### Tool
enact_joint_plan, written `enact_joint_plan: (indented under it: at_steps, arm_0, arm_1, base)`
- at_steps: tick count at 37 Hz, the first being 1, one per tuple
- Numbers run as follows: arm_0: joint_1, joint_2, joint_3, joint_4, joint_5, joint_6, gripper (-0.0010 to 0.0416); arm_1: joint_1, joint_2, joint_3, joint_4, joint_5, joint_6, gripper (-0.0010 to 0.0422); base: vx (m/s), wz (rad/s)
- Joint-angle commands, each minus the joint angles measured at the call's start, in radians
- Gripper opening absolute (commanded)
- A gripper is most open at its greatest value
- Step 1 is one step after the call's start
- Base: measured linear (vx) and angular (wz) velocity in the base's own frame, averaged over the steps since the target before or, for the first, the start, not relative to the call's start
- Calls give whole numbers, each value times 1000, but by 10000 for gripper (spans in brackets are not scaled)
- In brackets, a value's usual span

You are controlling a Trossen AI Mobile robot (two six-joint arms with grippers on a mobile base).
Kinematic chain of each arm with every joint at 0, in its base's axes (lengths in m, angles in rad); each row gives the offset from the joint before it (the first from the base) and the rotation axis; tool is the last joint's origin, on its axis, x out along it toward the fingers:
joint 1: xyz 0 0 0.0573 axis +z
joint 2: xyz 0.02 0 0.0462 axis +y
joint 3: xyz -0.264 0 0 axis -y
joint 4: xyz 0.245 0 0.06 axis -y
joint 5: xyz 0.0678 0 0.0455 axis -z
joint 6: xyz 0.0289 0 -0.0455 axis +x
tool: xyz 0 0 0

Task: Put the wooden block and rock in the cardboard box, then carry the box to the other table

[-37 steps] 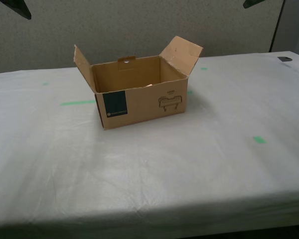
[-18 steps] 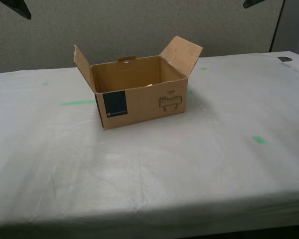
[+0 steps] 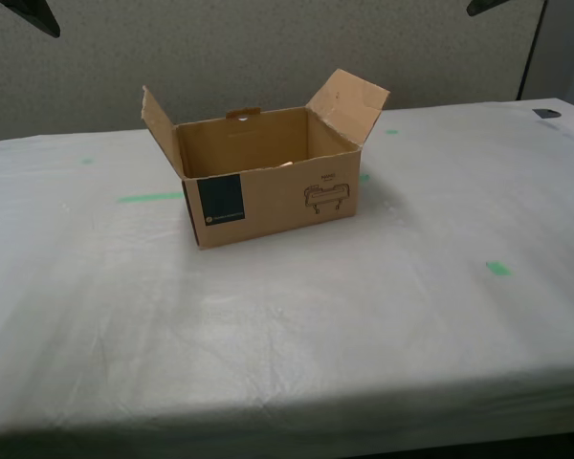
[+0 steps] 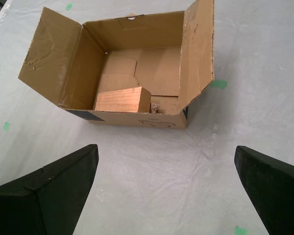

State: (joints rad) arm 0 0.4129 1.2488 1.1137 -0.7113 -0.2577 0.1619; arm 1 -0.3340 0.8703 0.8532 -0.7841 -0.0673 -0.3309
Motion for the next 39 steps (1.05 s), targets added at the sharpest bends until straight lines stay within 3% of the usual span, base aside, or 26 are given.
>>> enact_joint_plan:
  at_steps: [1, 39]
  arm_0:
    - [0, 0, 0, 0, 2, 2, 387]
    - [0, 0, 0, 0, 2, 2, 387]
  arm_1:
    - [0, 0, 0, 0, 0, 3, 391]
    - [0, 0, 1, 0, 0, 3, 391]
  base:
    - [0, 0]
    - [0, 0]
